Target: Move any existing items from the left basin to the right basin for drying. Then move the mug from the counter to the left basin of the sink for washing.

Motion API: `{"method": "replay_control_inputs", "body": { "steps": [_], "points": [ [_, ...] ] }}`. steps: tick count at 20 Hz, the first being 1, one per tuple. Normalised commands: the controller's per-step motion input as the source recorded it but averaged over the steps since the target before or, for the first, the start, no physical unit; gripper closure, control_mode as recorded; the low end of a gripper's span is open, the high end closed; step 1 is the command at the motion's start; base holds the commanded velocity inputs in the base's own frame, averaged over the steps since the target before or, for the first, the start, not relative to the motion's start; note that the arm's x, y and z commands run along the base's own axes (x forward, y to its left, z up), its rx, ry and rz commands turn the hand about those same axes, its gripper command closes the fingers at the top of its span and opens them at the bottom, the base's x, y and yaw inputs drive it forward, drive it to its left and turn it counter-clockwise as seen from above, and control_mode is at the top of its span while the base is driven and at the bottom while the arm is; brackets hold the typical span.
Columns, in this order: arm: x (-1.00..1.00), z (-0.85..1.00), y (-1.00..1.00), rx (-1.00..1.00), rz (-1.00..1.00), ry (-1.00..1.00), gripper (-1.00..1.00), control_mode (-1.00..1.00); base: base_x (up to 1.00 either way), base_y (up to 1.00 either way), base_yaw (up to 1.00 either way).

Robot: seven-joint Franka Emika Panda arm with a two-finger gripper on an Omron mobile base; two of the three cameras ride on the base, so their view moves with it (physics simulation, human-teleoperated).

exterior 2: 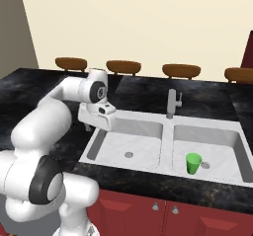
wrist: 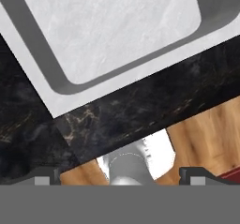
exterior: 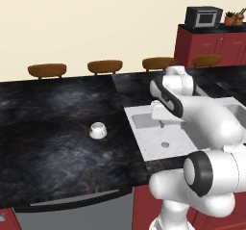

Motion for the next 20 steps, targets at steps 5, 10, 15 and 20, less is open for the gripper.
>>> {"method": "replay_control_inputs", "body": {
  "steps": [5,10,15,20],
  "points": [
    [0.00,0.04,0.61,0.00,0.07,0.00,-1.00,-1.00,0.00,0.00,0.00],
    [0.00,0.00,0.58,0.00,0.08,0.00,-1.00,-1.00,0.00,0.00,0.00],
    [0.00,0.00,0.49,0.00,0.09,-0.02,-1.00,-1.00,0.00,0.00,0.00],
    [0.00,0.00,0.44,0.00,0.11,-0.06,-1.00,-1.00,0.00,0.00,0.00]
  ]
}}
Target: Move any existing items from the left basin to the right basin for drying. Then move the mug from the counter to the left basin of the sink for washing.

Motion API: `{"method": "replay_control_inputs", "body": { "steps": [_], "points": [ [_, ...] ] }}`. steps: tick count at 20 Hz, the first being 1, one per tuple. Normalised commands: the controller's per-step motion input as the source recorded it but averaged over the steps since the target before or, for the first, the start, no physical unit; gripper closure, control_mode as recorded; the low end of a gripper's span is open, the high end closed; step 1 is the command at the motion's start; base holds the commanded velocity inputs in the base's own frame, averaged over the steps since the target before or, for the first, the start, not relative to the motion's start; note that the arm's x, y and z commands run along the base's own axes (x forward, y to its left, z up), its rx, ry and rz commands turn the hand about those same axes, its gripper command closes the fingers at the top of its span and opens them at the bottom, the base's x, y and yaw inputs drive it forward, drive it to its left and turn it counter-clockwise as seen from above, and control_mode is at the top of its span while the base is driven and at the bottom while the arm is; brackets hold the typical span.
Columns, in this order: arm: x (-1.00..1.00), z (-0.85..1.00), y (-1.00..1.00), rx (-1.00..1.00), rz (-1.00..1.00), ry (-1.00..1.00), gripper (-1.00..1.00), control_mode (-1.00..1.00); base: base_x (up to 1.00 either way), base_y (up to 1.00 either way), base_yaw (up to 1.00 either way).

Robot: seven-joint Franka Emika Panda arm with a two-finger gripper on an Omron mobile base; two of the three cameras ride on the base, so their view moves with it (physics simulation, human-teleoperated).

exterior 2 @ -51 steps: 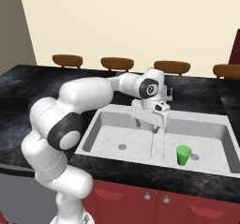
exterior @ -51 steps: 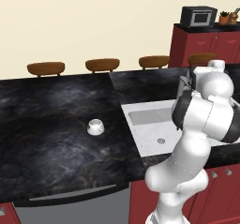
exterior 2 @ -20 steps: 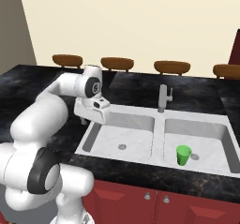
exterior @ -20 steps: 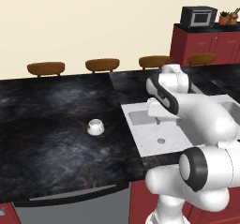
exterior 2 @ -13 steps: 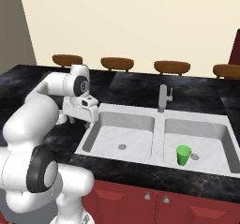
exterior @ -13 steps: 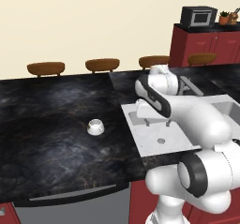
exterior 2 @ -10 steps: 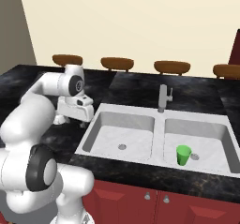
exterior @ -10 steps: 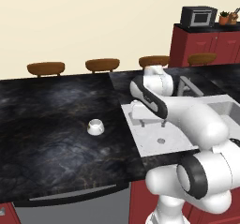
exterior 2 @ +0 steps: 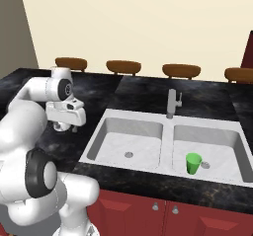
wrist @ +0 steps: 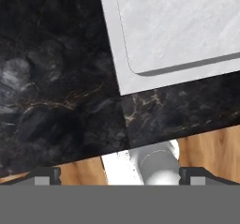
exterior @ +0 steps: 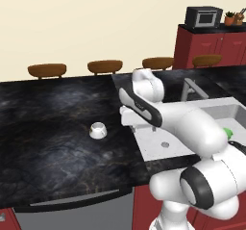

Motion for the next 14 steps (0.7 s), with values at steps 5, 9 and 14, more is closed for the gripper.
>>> {"method": "replay_control_inputs", "body": {
  "steps": [5,9,14],
  "points": [
    [0.00,0.00,0.36,0.00,0.12,-0.08,-1.00,-1.00,0.00,0.00,0.00],
    [0.00,0.00,0.34,0.00,0.12,-0.07,-1.00,-1.00,0.00,0.00,0.00],
    [0.02,-0.04,0.28,0.02,0.12,-0.08,-1.00,-1.00,0.00,0.00,0.00]
  ]
}}
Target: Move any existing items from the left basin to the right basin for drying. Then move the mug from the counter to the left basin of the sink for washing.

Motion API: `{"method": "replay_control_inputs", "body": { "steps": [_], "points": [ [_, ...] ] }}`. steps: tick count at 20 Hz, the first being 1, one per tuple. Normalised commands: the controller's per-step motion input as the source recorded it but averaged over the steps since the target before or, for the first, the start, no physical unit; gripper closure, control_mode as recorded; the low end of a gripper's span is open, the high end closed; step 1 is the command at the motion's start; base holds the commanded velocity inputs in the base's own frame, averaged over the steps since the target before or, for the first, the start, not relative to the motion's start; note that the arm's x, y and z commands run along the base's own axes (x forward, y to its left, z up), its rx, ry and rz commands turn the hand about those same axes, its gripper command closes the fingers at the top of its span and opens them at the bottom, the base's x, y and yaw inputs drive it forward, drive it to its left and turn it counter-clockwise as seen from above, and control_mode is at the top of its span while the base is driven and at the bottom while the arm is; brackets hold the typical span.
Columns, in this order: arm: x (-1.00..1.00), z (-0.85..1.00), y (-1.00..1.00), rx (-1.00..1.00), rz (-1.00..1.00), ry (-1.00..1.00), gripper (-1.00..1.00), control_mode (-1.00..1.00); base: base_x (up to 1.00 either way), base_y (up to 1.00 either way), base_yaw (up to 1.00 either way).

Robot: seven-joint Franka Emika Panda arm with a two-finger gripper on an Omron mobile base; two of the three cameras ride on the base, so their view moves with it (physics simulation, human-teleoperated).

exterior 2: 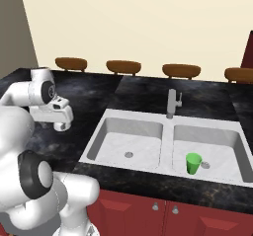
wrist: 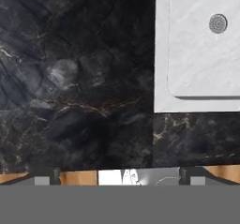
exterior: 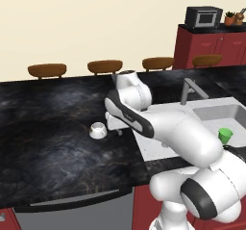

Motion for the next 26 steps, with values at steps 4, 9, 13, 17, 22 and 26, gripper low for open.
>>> {"method": "replay_control_inputs", "body": {
  "steps": [4,9,13,17,22,26],
  "points": [
    [0.08,-0.05,0.27,0.03,0.12,-0.07,-1.00,-1.00,0.00,0.00,0.00],
    [0.10,-0.07,0.21,0.03,0.13,-0.04,-1.00,-1.00,0.00,0.00,0.00],
    [0.12,-0.15,0.10,0.03,0.14,-0.03,-1.00,-1.00,0.00,0.00,0.00],
    [0.11,-0.20,0.05,0.03,0.13,0.00,-1.00,-1.00,0.00,0.00,0.00],
    [0.16,-0.09,0.00,0.01,0.07,0.03,-1.00,-1.00,0.00,0.00,0.00],
    [0.23,-0.07,0.04,0.03,0.03,0.03,-1.00,-1.00,0.00,0.00,0.00]
  ]
}}
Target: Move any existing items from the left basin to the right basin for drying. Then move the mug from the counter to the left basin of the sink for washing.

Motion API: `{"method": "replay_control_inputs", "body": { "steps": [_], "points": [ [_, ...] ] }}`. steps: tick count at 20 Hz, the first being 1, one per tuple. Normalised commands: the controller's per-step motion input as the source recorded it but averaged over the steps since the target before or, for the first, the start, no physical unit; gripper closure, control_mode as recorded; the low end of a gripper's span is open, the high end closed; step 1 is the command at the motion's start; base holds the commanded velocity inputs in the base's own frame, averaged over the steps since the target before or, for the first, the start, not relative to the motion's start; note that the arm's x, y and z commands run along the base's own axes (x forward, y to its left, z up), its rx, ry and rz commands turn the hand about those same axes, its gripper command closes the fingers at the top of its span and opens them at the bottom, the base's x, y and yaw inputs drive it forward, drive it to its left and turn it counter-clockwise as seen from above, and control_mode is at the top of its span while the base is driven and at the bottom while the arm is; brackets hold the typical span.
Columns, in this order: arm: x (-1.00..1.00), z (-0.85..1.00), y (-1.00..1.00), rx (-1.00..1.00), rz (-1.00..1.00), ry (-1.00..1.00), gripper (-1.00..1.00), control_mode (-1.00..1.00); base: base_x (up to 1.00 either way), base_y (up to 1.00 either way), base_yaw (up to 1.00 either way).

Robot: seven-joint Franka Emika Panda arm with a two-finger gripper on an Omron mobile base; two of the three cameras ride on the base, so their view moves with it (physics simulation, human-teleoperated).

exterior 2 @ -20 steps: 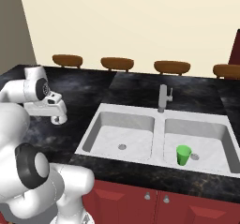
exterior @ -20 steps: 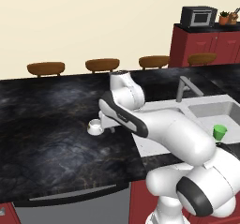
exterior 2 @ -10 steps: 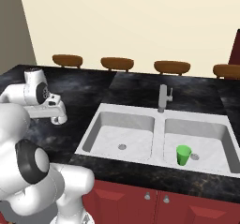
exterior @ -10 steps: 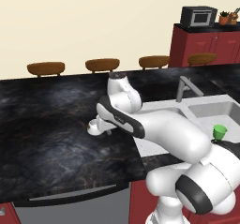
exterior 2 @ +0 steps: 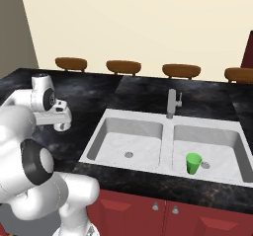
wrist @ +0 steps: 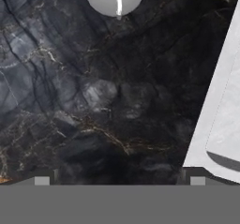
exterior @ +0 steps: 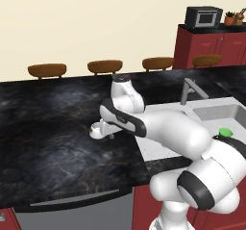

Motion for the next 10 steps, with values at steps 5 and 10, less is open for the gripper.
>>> {"method": "replay_control_inputs", "body": {
  "steps": [5,10],
  "points": [
    [0.23,-0.12,0.12,0.01,0.00,0.02,-1.00,-1.00,0.00,0.00,0.00],
    [0.23,-0.17,0.12,0.00,0.00,0.00,-1.00,-1.00,0.00,0.00,0.00]
  ]
}}
